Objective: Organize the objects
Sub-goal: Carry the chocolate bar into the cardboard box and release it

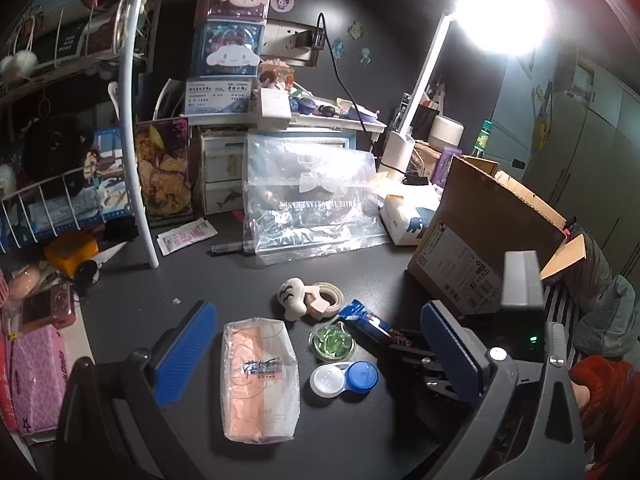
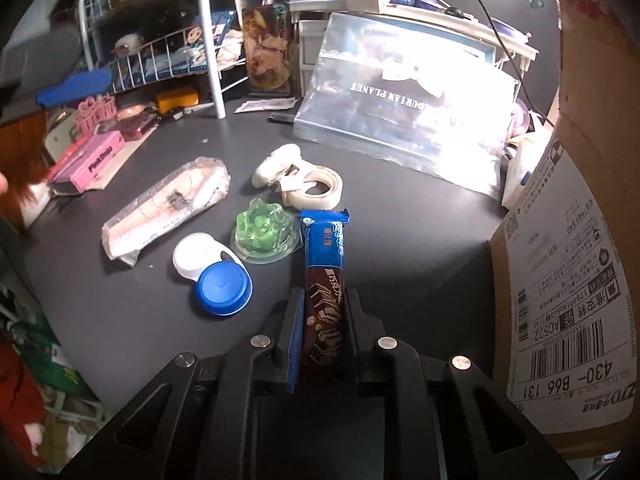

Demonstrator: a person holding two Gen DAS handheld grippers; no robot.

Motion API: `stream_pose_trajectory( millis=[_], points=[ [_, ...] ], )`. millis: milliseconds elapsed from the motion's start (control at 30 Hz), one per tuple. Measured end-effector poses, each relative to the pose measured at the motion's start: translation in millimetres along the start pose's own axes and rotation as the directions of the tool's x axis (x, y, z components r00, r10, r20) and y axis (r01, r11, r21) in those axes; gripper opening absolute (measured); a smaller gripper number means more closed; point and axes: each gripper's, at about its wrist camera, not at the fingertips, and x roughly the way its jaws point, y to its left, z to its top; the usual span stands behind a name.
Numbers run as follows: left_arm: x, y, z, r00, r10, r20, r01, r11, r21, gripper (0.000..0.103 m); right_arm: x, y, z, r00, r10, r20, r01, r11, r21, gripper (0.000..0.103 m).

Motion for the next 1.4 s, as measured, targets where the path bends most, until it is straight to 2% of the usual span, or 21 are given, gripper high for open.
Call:
stream_pose_trajectory(
  millis=[133,333,467,533,700,767,967,1133,1400],
  points=[
    [6.1,0.5,-0.4,0.999,-0.043,-0.020,0.043,0.999,-0.025,0.102,-18.8,5.7,4.3,0.998,0.024,0.056,-0.023,0.999,-0.025,0.014],
    [8.0,-11.9,9.1,0.988,-0.151,-0.013,0.150,0.988,-0.038,0.099,-70.2,20.7,25.3,0.975,0.155,0.157,-0.146,0.987,-0.071,0.014],
    [4.6,-20.7,21.6,0.978,-0.209,-0.003,0.209,0.977,-0.046,0.079,-102.1,31.6,37.4,0.957,0.195,0.217,-0.169,0.977,-0.133,0.014],
    [1.2,-23.9,28.1,0.967,-0.254,0.015,0.254,0.966,-0.054,0.073,-115.9,33.9,42.3,0.950,0.201,0.241,-0.167,0.974,-0.154,0.014],
    [-5.0,-41.6,50.9,0.946,-0.323,0.031,0.324,0.946,-0.024,0.047,-136.0,25.9,52.5,0.942,0.202,0.270,-0.161,0.973,-0.165,0.014],
    [-2.8,-51.4,61.7,0.940,-0.340,0.026,0.340,0.940,-0.007,0.041,-141.2,18.1,57.1,0.940,0.204,0.273,-0.166,0.974,-0.157,0.014],
    [12.9,-86.4,92.3,0.933,-0.360,0.003,0.360,0.932,0.045,0.036,-158.6,-12.6,63.6,0.939,0.176,0.296,-0.146,0.982,-0.122,0.014],
    [33.8,-121.2,116.5,0.921,-0.388,-0.037,0.389,0.917,0.084,0.035,-172.2,-50.4,64.8,0.940,0.146,0.309,-0.131,0.989,-0.070,0.014],
    [87.2,-176.3,140.7,0.897,-0.415,-0.151,0.433,0.894,0.116,0.035,-180.3,-122.1,54.5,0.953,0.094,0.289,-0.113,0.992,0.050,0.014]
  ],
)
